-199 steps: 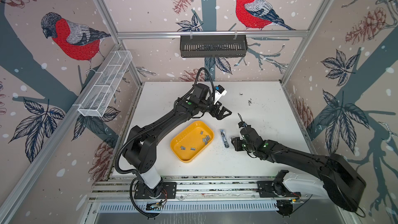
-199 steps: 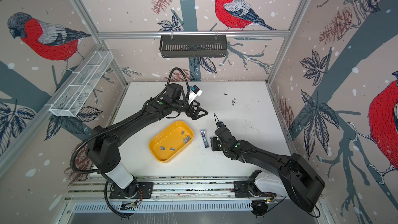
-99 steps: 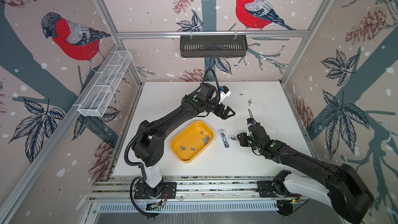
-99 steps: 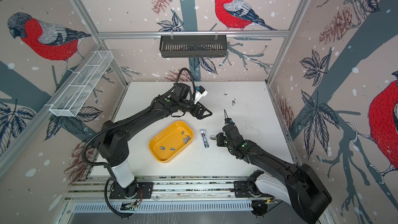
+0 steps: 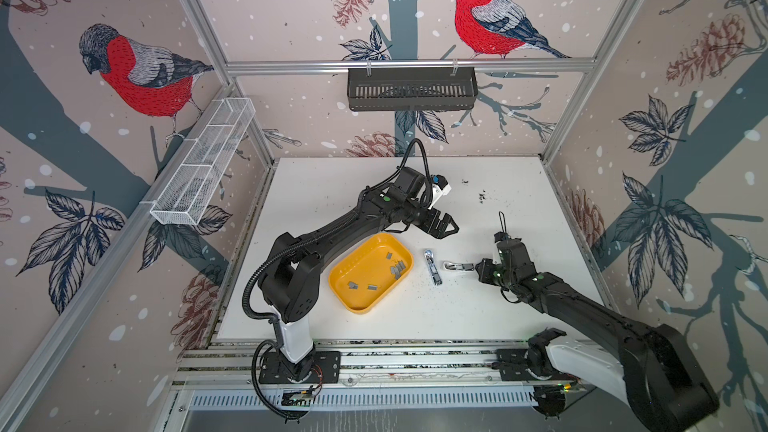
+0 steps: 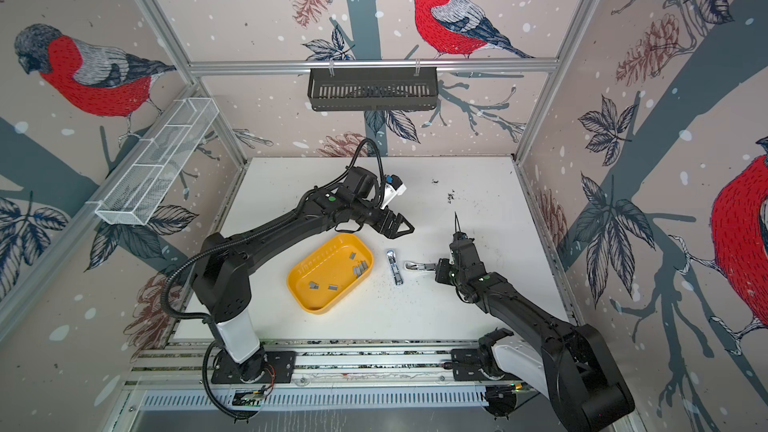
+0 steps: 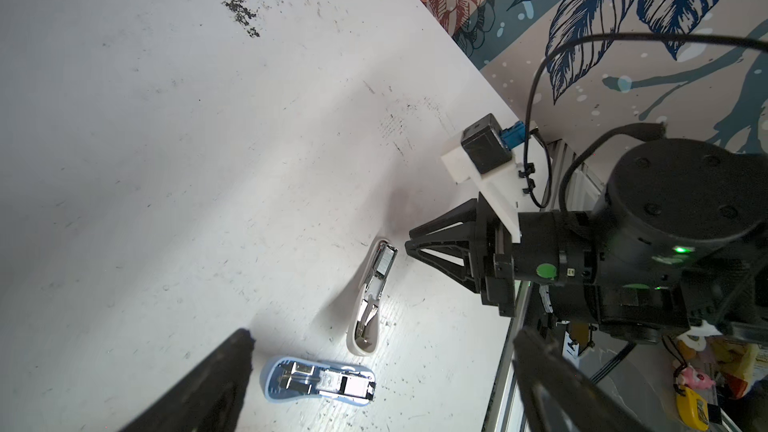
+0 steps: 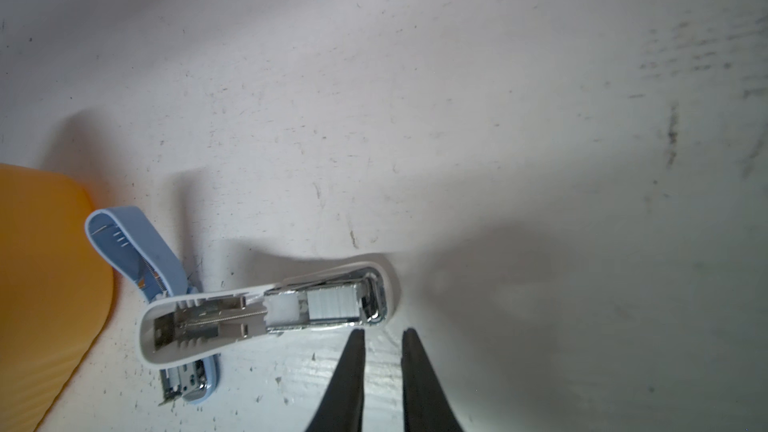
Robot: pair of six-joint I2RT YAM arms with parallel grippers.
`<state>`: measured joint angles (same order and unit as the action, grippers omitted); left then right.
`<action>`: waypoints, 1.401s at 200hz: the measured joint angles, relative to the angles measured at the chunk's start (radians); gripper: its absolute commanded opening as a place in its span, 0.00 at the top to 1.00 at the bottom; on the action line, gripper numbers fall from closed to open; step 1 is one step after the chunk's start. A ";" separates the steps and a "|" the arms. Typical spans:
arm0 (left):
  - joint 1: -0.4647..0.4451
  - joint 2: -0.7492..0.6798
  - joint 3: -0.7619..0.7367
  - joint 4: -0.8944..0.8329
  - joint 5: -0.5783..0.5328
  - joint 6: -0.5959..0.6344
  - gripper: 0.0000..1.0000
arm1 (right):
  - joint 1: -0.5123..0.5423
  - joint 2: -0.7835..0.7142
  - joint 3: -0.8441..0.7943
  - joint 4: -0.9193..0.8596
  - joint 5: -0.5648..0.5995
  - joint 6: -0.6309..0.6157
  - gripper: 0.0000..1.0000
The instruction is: Load the staples into the stapler
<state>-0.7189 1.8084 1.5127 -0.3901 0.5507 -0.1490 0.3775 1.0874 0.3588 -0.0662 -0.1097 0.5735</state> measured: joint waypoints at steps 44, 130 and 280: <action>-0.001 -0.001 0.000 0.001 0.016 0.013 0.02 | -0.015 0.020 0.003 0.027 -0.046 -0.027 0.83; -0.002 -0.003 0.000 0.001 0.031 0.037 0.02 | -0.019 0.066 0.017 0.068 -0.087 -0.032 0.84; -0.002 -0.018 0.006 0.001 0.056 0.044 0.03 | -0.003 0.132 0.030 0.100 -0.085 -0.050 0.95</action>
<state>-0.7208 1.7905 1.5185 -0.3893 0.6071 -0.1047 0.3748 1.2190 0.3889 0.0341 -0.1944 0.5240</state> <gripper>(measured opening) 0.975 0.056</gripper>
